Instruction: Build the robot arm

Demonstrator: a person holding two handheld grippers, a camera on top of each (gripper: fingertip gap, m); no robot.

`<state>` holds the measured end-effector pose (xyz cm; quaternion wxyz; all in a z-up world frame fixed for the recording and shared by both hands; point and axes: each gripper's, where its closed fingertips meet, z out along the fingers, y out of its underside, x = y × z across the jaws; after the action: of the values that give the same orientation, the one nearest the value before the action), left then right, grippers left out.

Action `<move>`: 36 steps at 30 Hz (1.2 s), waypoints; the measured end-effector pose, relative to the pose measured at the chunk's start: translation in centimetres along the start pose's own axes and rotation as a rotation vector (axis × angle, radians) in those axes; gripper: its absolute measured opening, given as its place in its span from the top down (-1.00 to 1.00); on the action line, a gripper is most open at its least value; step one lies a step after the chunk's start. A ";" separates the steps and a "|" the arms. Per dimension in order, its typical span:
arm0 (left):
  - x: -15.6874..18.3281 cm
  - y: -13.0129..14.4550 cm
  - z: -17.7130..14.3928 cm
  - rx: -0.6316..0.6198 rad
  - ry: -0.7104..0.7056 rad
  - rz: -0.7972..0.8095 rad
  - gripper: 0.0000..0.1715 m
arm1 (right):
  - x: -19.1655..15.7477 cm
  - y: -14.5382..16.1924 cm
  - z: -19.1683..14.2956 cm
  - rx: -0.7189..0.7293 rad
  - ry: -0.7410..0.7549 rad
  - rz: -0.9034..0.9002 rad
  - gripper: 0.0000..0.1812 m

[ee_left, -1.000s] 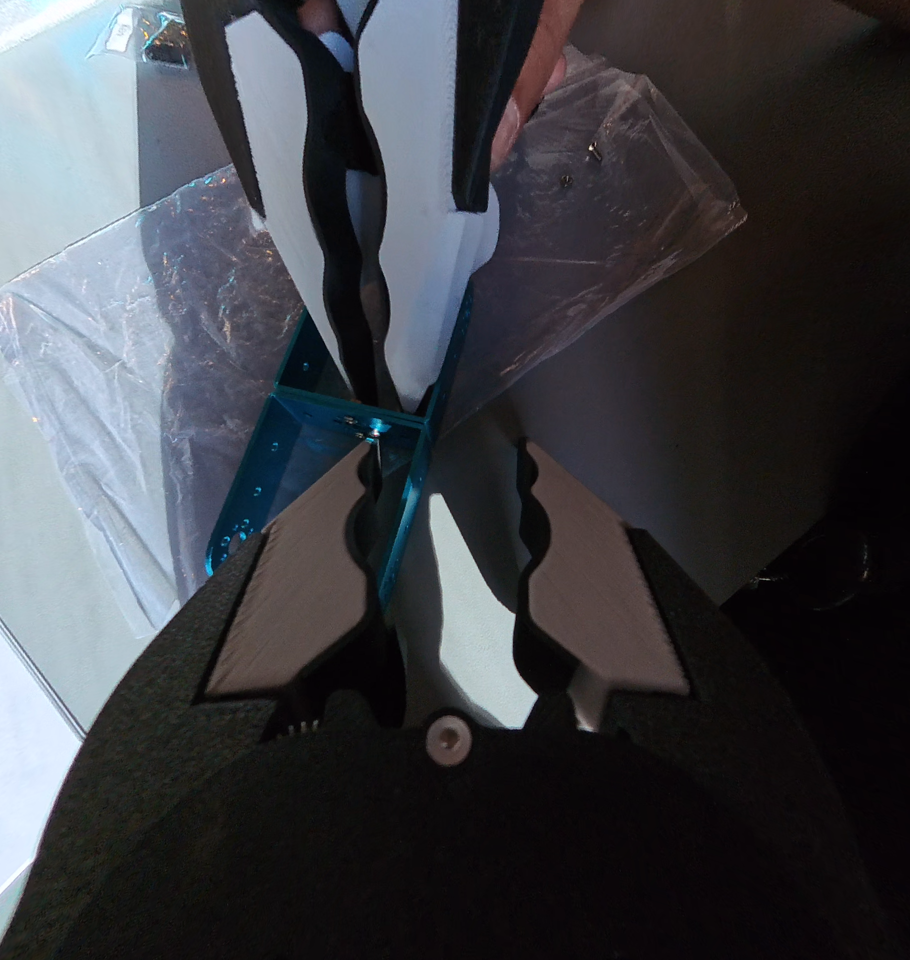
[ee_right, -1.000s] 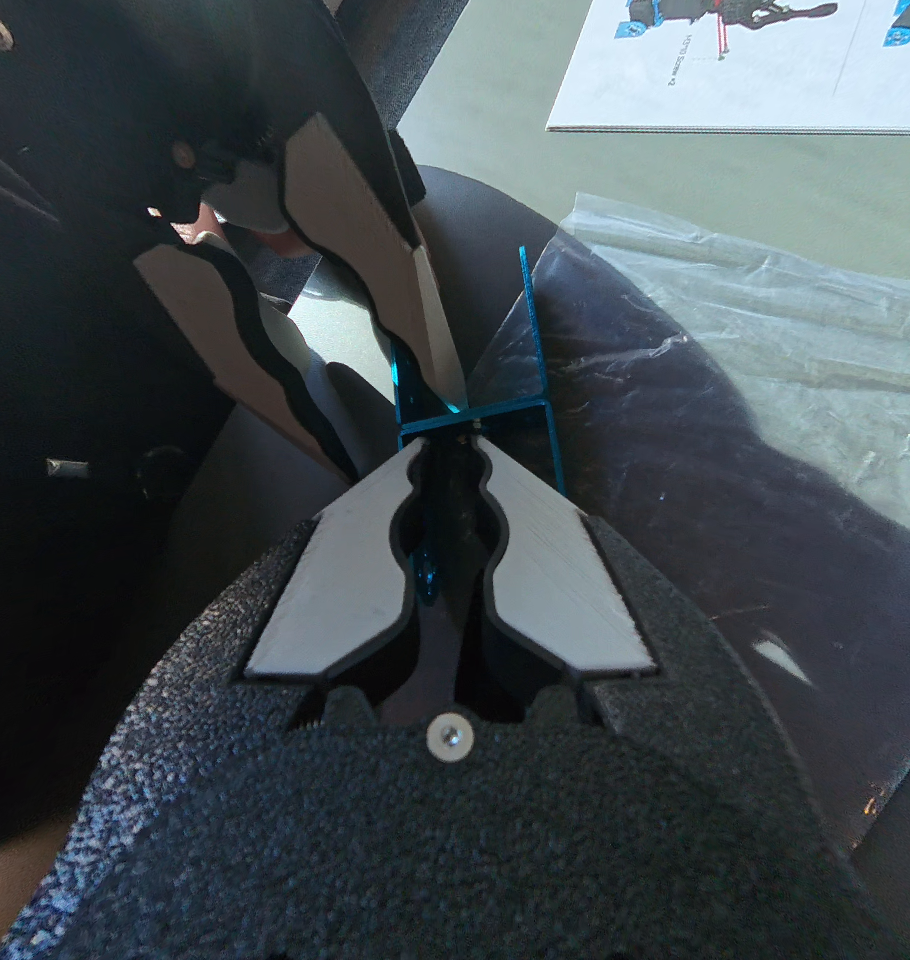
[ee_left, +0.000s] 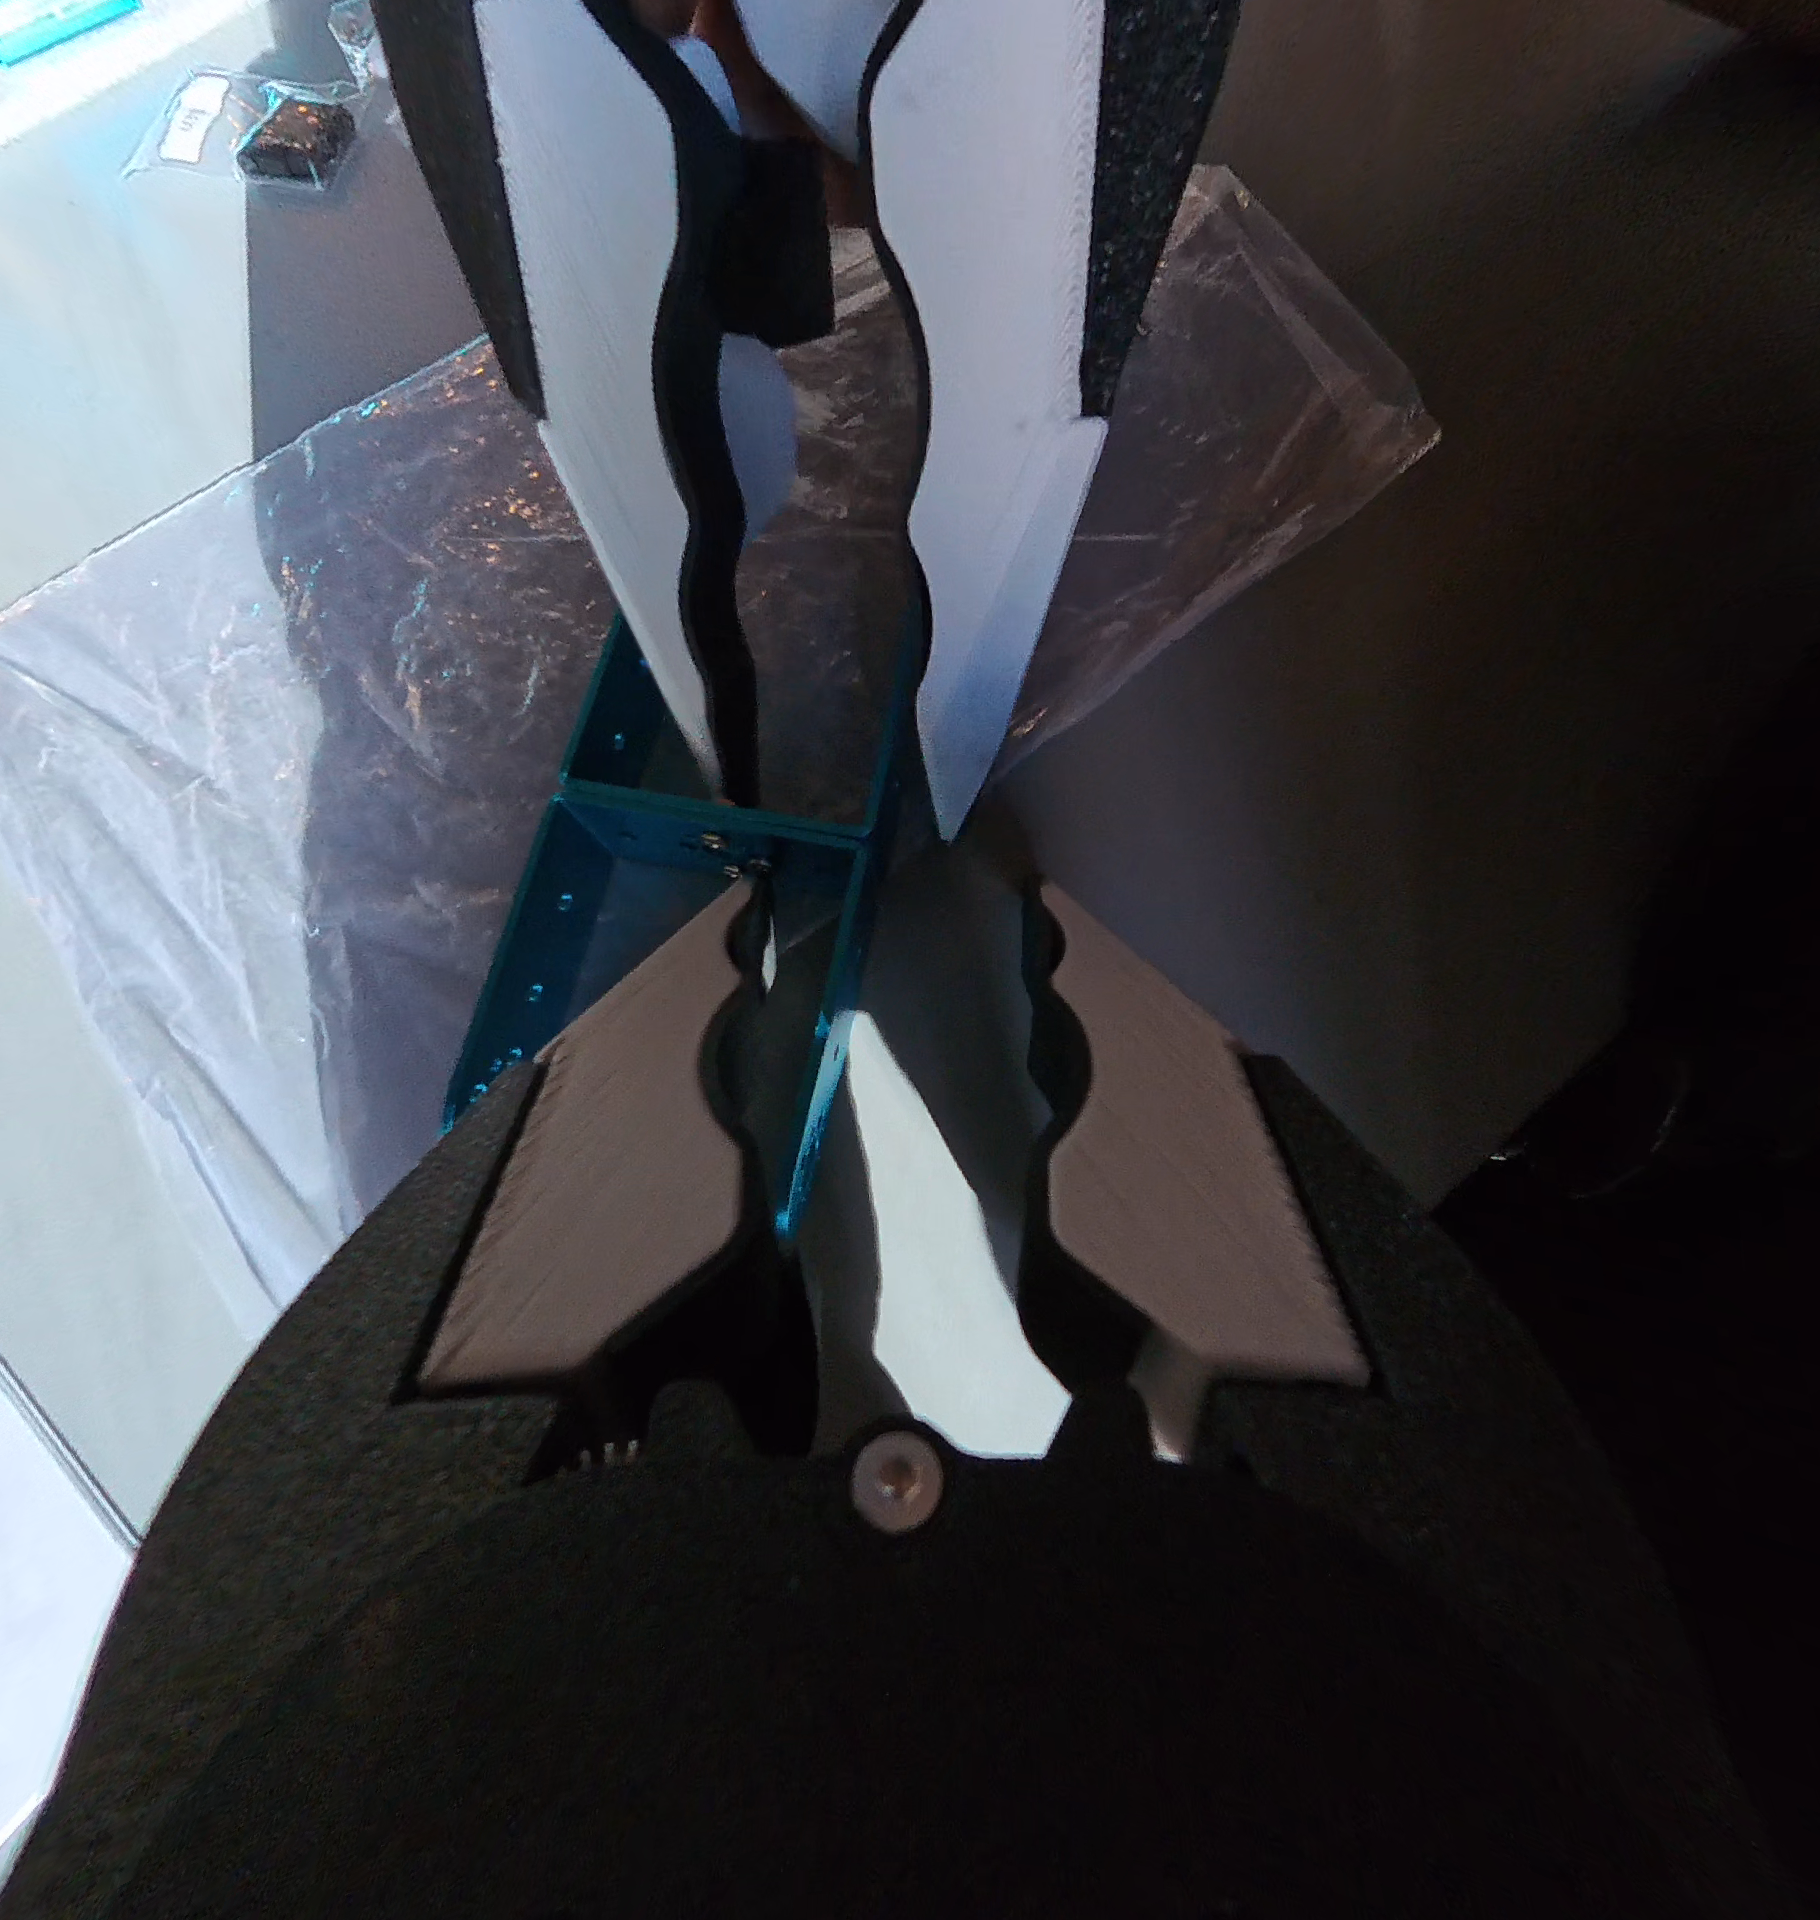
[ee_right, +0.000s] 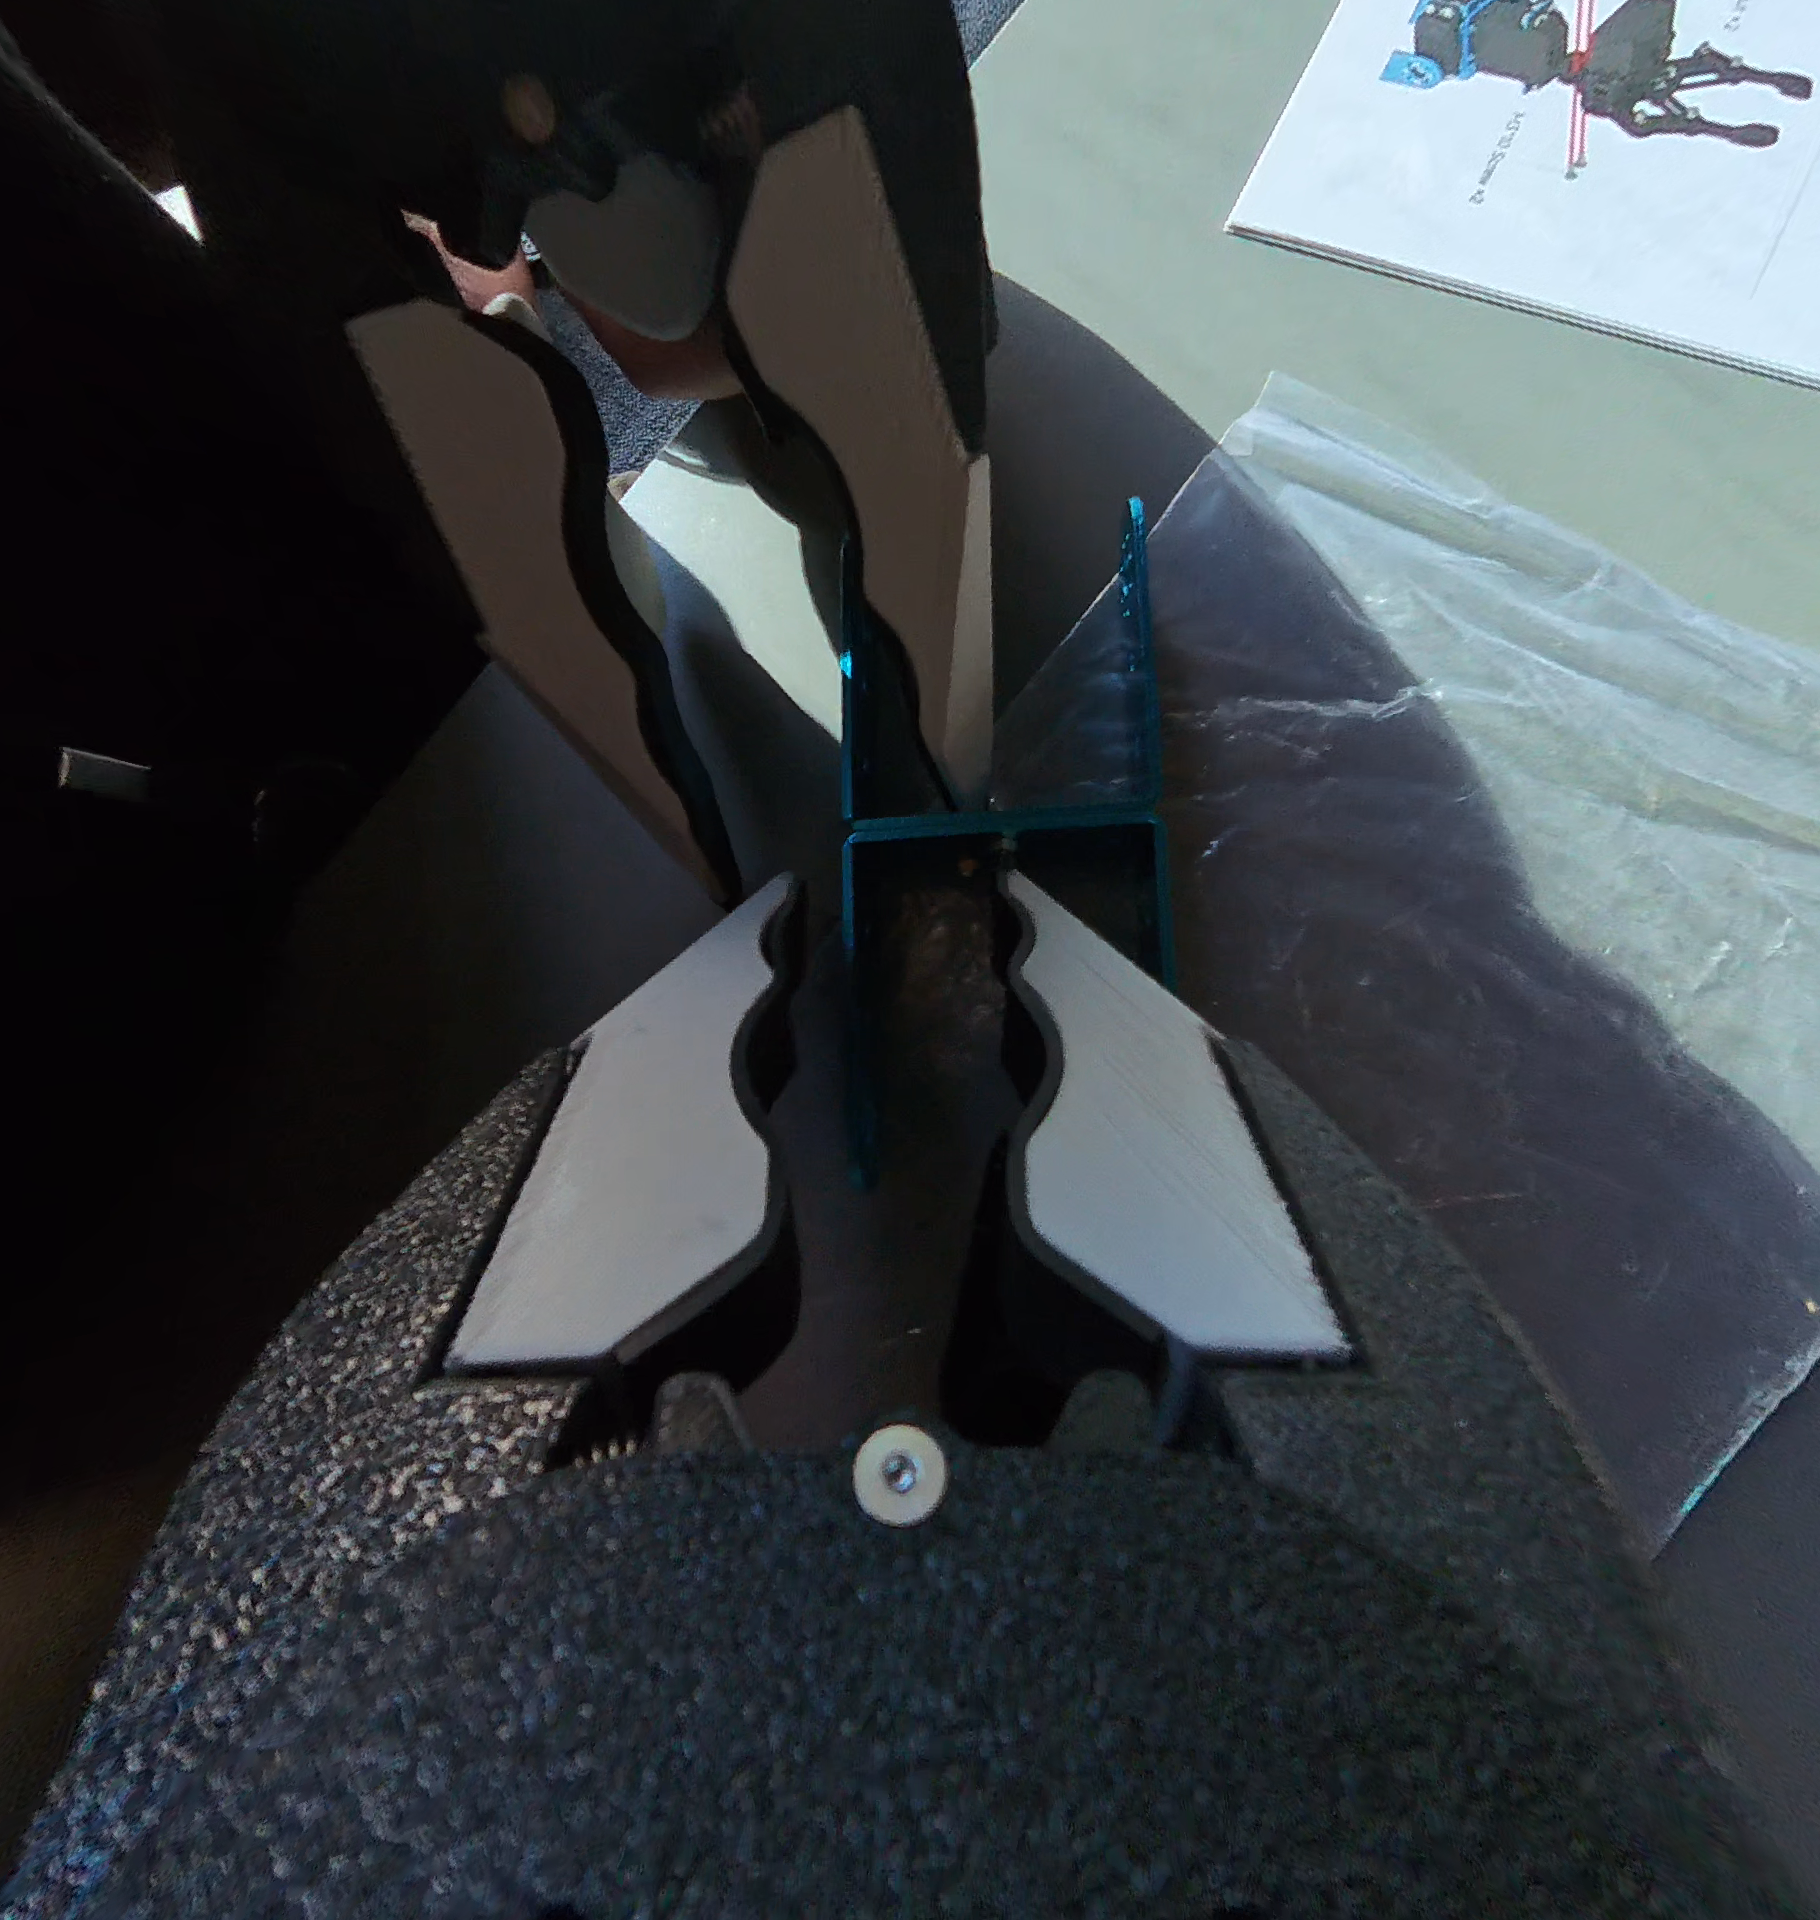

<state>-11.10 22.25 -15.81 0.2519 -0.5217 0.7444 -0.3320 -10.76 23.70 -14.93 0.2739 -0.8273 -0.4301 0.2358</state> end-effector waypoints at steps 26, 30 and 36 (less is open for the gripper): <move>0.0 -0.2 0.2 -0.001 -0.007 0.011 0.46 | 0.2 0.2 0.0 -0.032 0.035 -0.018 0.70; 0.0 -0.2 0.2 -0.001 -0.008 0.011 0.46 | -0.1 -0.3 -0.5 -0.010 0.032 -0.022 0.73; -0.1 -0.1 0.0 -0.003 -0.017 0.013 0.45 | 0.3 0.5 -1.3 -0.034 0.042 0.003 0.71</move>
<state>-10.96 22.31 -15.75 0.2597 -0.5202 0.7460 -0.3246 -9.44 23.40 -14.38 0.2684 -0.8371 -0.4272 0.2114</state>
